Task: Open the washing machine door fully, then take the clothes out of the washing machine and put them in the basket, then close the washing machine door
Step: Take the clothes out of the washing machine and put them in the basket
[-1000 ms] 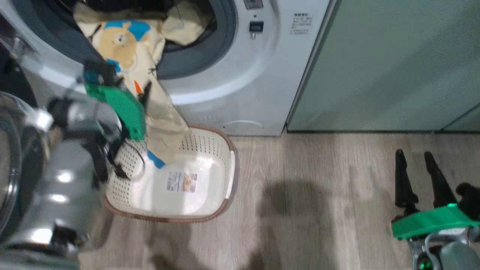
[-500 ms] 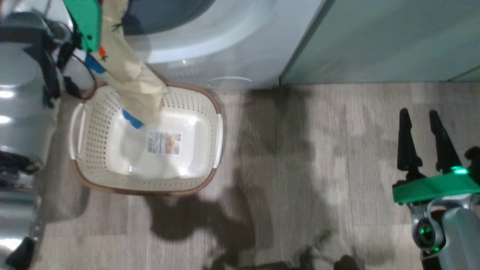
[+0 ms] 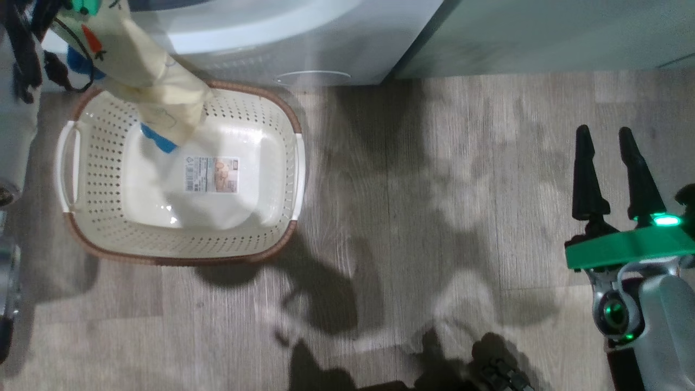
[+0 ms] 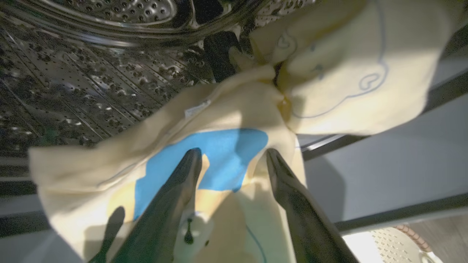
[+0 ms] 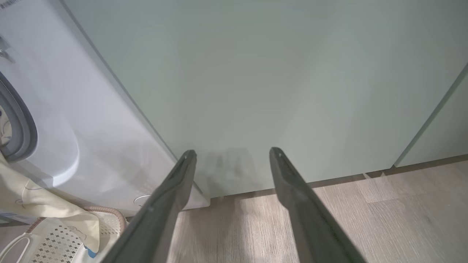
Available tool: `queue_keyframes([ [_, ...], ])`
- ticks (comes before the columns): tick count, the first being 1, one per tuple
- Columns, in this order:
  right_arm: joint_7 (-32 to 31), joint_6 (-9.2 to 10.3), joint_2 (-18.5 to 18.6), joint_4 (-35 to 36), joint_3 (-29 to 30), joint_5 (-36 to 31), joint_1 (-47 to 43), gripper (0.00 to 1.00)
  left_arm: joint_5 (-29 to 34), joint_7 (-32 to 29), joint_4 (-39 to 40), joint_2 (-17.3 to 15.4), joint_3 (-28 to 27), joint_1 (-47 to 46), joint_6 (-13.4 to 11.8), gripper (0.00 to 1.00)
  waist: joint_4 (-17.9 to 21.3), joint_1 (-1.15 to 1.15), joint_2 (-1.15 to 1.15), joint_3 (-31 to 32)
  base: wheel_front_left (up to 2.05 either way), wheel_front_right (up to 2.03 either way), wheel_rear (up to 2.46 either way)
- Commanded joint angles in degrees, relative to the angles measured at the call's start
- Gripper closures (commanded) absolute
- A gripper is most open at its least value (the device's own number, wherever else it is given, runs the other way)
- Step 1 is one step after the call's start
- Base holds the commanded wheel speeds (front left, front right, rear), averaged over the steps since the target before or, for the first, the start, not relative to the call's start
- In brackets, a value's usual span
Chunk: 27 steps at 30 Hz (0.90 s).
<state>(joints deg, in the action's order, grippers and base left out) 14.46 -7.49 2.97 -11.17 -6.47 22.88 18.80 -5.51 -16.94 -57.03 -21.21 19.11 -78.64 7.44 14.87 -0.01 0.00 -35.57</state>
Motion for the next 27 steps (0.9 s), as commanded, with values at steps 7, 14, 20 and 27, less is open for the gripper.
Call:
queue_keyframes([
  [7, 0.54, 0.00, -0.09, 1.85, -2.19, 0.98, 1.26, 0.00, 1.15, -2.85, -2.64, -4.52, 0.79, -4.02, -0.23, 0.00, 0.95, 0.01, 0.00, -2.09, 0.00, 0.00, 0.00],
  [14, 0.54, 0.00, -0.09, 1.56, -1.78, 0.82, 1.02, 0.00, -0.73, -1.59, -4.93, -3.77, 0.15, -3.85, -0.66, 1.00, 0.63, 0.01, 0.00, -1.81, 0.00, 0.00, 0.00],
  [20, 0.54, 0.00, -0.09, 1.07, -1.41, 0.25, -0.02, 0.00, -4.30, 0.68, -6.18, -2.31, -2.01, -1.31, -0.95, 1.00, -0.15, 0.01, 0.00, 0.57, 0.00, 0.00, 0.00],
  [27, 0.54, 0.00, -0.09, 0.27, -0.32, -0.68, -2.13, 0.00, -9.49, 6.85, -4.87, -0.04, -5.82, 5.81, -2.27, 1.00, -1.89, 0.01, 0.00, 5.04, 0.00, 0.00, 0.00],
])
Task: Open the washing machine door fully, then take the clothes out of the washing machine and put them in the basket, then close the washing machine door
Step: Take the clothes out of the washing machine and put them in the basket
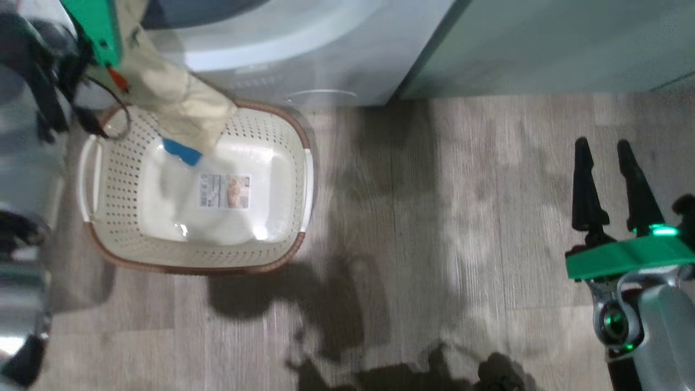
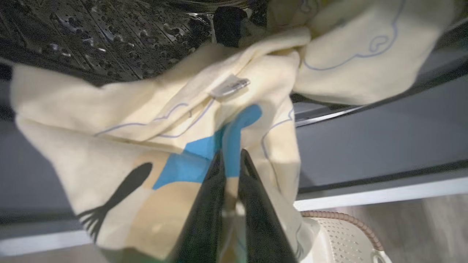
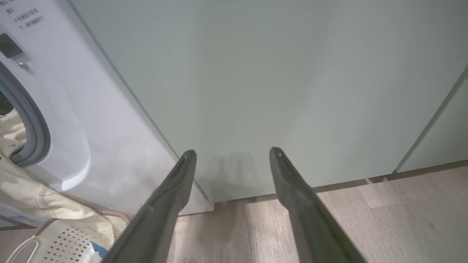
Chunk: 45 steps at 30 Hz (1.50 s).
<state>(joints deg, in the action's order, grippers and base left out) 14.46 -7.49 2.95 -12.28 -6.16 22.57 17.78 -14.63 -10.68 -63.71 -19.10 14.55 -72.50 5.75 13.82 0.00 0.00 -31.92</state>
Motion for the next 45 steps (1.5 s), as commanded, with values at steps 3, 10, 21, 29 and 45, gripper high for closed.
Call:
queue_keyframes([
  [3, 0.54, 0.00, -0.07, 1.18, -0.22, -0.84, -2.25, 0.00, -2.65, 3.73, 3.09, -1.05, -3.11, 3.84, -1.58, 1.00, -1.71, 0.00, 0.00, 3.51, 0.00, 0.00, 0.00],
  [10, 0.54, 0.00, -0.07, 0.77, 0.82, -2.10, -4.93, 0.00, -6.85, 9.26, 7.62, 3.07, -5.63, 14.69, -2.79, 1.00, -3.86, 0.00, 0.00, 8.28, 0.00, 0.00, 0.00],
  [21, 0.54, 0.00, 0.44, 0.50, 1.67, -3.44, -7.82, 0.00, -10.05, 11.33, 16.73, 8.13, -6.68, 29.02, -6.38, 1.00, -5.99, 0.00, 0.00, 13.17, 0.00, 0.00, 0.00],
  [29, 0.54, 0.00, 1.27, 0.55, 1.44, -3.48, -8.48, 0.00, -11.32, 8.43, 20.45, 10.22, -5.47, 37.54, -6.94, 1.00, -6.22, 0.00, 0.00, 14.30, 0.00, 0.00, 0.00],
  [45, 0.54, 0.00, 1.57, 1.29, 0.96, -3.35, -6.43, 0.00, -12.49, 11.33, 7.78, 10.33, -4.61, 33.33, -4.36, 1.00, -4.12, 0.00, 0.00, 9.17, 0.00, 0.00, 0.00],
])
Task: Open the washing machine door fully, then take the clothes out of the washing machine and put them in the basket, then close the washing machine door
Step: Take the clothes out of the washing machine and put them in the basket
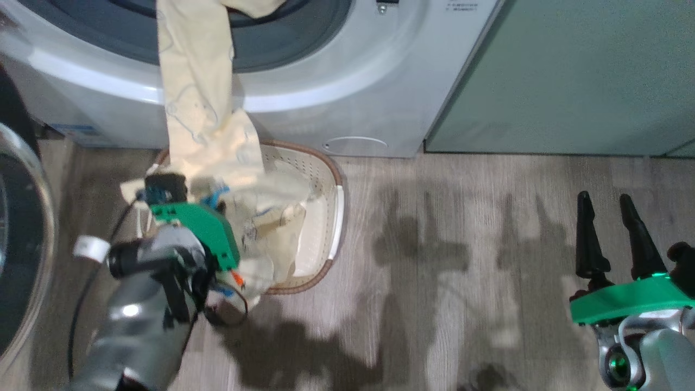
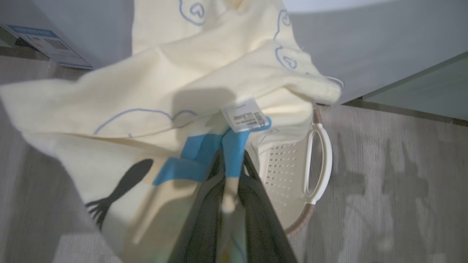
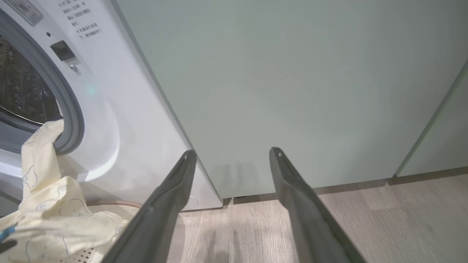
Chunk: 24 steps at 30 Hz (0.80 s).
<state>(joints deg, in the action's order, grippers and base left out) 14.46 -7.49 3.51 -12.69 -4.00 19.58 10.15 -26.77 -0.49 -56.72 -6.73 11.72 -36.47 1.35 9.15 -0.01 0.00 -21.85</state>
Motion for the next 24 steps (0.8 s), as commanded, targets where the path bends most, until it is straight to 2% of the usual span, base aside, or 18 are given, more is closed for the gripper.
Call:
queue_keyframes([
  [1, 0.54, 0.00, 0.99, 1.76, -1.25, -0.37, 1.40, 0.00, -0.39, 1.91, -0.39, -2.25, -1.90, -3.72, 0.14, 1.00, 0.80, 0.01, 0.00, -1.36, 0.00, 0.00, 0.00],
  [6, 0.54, 0.00, 0.83, 2.07, -1.33, -0.40, 2.09, 0.00, -0.37, 5.13, -4.45, -3.00, -2.10, -7.82, 0.79, 1.00, 1.90, 0.01, 0.00, -3.17, 0.00, 0.00, 0.00],
  [13, 0.54, 0.00, 0.51, 2.59, -1.60, -0.29, 3.68, 0.00, 0.97, 9.01, -10.98, -3.73, -0.01, -12.74, 3.43, 1.00, 3.46, 0.01, 0.00, -6.98, 0.00, 0.00, 0.00],
  [18, 0.54, 0.00, 0.31, 2.66, -1.70, -0.25, 5.14, 0.00, 1.12, 6.41, -15.28, -3.40, 1.98, -13.78, 5.22, 1.00, 4.74, 0.01, 0.00, -9.85, 0.00, 0.00, 0.00],
  [24, 0.54, 0.00, 0.10, 2.93, -1.49, -0.19, 6.10, 0.00, 0.81, 3.82, -16.56, -3.81, 3.25, -12.86, 5.79, 1.00, 5.56, 0.01, 0.00, -11.87, 0.00, 0.00, 0.00],
])
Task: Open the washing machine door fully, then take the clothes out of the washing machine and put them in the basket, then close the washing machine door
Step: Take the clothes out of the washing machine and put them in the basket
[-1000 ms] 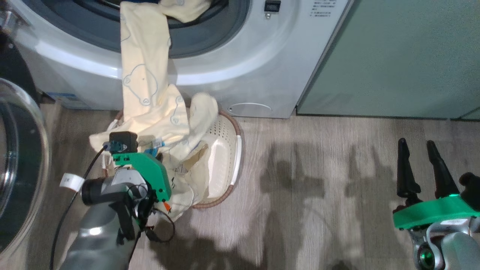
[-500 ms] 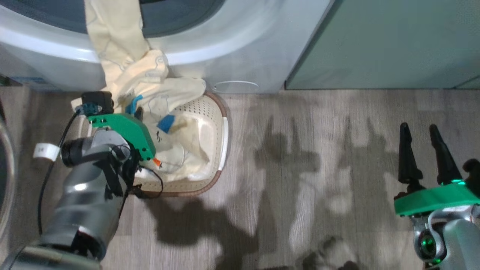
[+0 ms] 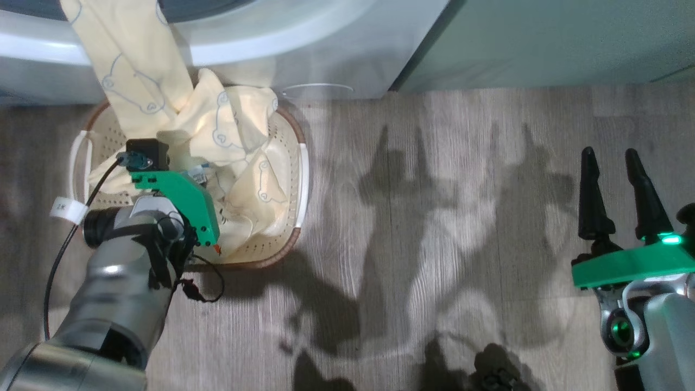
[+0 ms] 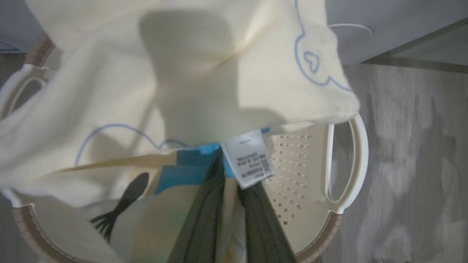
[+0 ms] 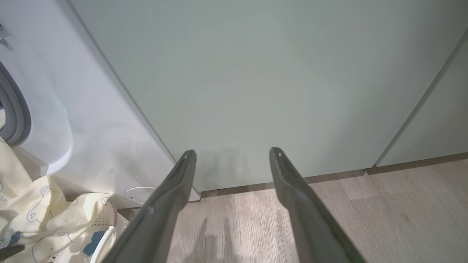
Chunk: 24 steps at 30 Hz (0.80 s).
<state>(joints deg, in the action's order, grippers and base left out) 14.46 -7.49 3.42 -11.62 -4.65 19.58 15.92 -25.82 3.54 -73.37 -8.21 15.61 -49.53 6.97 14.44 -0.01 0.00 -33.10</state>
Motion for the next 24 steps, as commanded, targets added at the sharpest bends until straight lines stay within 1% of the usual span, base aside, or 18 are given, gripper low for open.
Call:
queue_keyframes([
  [1, 0.54, 0.00, 0.16, 1.88, -0.74, -0.22, 0.43, 0.00, -0.10, -0.59, -0.02, -2.46, -0.42, 0.27, 0.19, 1.00, 0.27, 0.01, 0.00, -0.93, 0.00, 0.00, 0.00],
  [7, 0.54, 0.00, 0.00, 2.11, -0.51, -0.39, 1.04, 0.00, -0.26, -2.54, -0.37, -3.12, 0.44, 0.31, 0.31, 1.00, 0.37, 0.01, 0.00, -2.30, 0.00, 0.00, 0.00],
  [15, 0.54, 0.00, -0.18, 1.83, -0.48, -0.61, 1.35, 0.00, -0.94, -2.87, -0.52, -3.23, 0.85, 0.60, 0.36, 1.00, 0.17, 0.01, 0.00, -2.08, 0.00, 0.00, 0.00],
  [16, 0.54, 0.00, -0.20, 1.75, -0.49, -0.62, 1.33, 0.00, -1.03, -2.33, -0.53, -3.26, 0.85, 0.71, 0.36, 0.85, 0.09, 0.01, 0.00, -1.83, 0.00, 0.00, 0.00],
  [17, 0.54, 0.00, -0.21, 1.69, -0.49, -0.65, 1.29, 0.00, -1.17, -1.68, -0.53, -3.31, 0.77, 0.75, 0.37, 0.51, 0.01, 0.01, 0.00, -1.61, 0.00, 0.00, 0.00],
  [18, 0.54, 0.00, -0.22, 1.62, -0.50, -0.67, 1.28, 0.00, -1.35, -1.05, -0.54, -3.31, 0.66, 0.78, 0.37, 0.09, -0.04, 0.01, 0.00, -1.36, 0.00, 0.00, 0.00],
  [19, 0.54, 0.00, -0.22, 1.55, -0.47, -0.69, 1.22, 0.00, -1.47, -0.44, -0.54, -3.23, 0.64, 0.85, 0.37, 0.00, -0.16, 0.01, 0.00, -1.04, 0.00, 0.00, 0.00],
  [24, 0.54, 0.00, -0.23, 1.19, -0.52, -0.74, 0.75, 0.00, -1.70, 3.10, -0.56, -3.14, 0.92, 1.59, 0.41, 0.00, -0.55, 0.01, 0.00, 1.21, 0.00, 0.00, 0.00],
])
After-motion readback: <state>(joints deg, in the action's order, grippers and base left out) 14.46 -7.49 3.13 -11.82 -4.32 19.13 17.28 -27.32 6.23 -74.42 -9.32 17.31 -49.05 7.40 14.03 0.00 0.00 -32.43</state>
